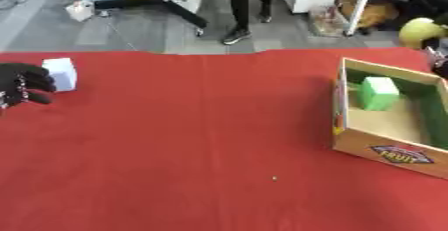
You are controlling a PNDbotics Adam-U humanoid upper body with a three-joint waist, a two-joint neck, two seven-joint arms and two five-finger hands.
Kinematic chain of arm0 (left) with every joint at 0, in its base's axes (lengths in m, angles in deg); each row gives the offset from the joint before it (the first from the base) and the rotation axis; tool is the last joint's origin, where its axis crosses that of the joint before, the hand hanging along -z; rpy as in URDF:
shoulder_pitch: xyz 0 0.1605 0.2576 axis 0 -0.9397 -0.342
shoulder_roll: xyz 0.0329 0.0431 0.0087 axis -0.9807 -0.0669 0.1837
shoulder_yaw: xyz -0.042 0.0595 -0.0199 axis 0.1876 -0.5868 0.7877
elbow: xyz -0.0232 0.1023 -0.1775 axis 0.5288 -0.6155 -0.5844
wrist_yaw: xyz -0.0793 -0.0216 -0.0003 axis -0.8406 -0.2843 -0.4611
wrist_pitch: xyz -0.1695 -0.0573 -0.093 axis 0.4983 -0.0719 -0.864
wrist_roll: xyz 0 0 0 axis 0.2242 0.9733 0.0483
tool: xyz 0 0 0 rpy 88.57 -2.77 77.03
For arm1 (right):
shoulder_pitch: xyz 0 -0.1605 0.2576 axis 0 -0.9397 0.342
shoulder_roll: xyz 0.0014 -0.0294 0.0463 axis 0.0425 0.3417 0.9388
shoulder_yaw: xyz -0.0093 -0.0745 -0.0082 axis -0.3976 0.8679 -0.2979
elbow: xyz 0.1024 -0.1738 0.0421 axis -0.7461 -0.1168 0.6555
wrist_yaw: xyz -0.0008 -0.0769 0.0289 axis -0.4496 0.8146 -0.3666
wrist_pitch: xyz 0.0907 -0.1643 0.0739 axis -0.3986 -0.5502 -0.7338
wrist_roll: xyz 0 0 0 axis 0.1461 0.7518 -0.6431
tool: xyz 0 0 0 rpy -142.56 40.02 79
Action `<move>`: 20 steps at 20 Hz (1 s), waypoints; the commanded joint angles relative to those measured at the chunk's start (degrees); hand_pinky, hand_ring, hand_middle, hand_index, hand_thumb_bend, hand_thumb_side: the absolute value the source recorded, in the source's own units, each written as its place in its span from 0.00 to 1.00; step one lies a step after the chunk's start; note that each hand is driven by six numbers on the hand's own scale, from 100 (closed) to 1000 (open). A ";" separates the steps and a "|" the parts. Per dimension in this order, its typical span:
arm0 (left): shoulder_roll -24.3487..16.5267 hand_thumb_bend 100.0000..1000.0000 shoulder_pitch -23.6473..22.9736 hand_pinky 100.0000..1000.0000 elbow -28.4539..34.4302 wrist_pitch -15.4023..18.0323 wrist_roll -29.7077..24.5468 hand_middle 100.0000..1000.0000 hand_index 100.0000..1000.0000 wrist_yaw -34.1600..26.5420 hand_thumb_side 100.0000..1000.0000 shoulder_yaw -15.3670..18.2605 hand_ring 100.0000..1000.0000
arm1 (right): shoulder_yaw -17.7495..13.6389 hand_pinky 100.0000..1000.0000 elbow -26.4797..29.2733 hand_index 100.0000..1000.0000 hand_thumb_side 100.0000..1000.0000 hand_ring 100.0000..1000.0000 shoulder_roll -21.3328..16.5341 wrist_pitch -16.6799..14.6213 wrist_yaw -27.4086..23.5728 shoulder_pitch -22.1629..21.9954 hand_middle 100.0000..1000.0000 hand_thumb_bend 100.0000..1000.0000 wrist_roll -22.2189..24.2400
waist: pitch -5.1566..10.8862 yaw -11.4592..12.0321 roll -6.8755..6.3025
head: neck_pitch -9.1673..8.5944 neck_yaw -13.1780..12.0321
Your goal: Pick up the objects with one hand, pass them to the other hand, and then place them into the box on the other side of the table.
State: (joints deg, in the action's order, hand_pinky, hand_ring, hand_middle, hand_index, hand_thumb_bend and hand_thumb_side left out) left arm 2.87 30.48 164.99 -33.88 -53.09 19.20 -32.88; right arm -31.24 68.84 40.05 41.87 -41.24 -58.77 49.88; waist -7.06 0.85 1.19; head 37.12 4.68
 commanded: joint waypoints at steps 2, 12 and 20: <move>1.09 0.45 -0.99 0.68 3.83 -0.13 0.92 0.63 0.74 0.19 0.73 2.57 0.70 | -1.27 0.57 -8.65 0.26 0.00 0.24 -2.57 -4.31 -1.06 2.67 0.19 0.00 0.41 | 1.05 0.38 0.47 | -0.34 1.57; 5.12 0.45 -3.45 0.68 7.18 -1.15 1.95 0.63 0.74 0.97 0.72 4.57 0.70 | -0.61 0.62 -23.39 0.63 0.00 0.35 -0.53 -10.41 2.95 6.02 0.31 0.15 5.61 | 1.42 1.30 0.80 | 0.50 4.77; 5.64 0.45 -4.03 0.68 7.54 -1.51 2.14 0.63 0.74 1.13 0.72 4.98 0.70 | -1.36 0.65 -25.19 0.87 0.37 0.42 -0.80 -11.34 5.27 5.52 0.40 0.41 11.30 | 1.54 1.26 0.87 | 0.86 5.06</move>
State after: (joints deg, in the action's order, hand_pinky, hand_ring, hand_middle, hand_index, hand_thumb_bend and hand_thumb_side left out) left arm 9.35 25.99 171.42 -35.29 -51.01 20.22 -28.73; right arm -31.79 42.98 41.38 30.58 -36.39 -53.87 60.47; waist -7.06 2.17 1.26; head 37.74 9.64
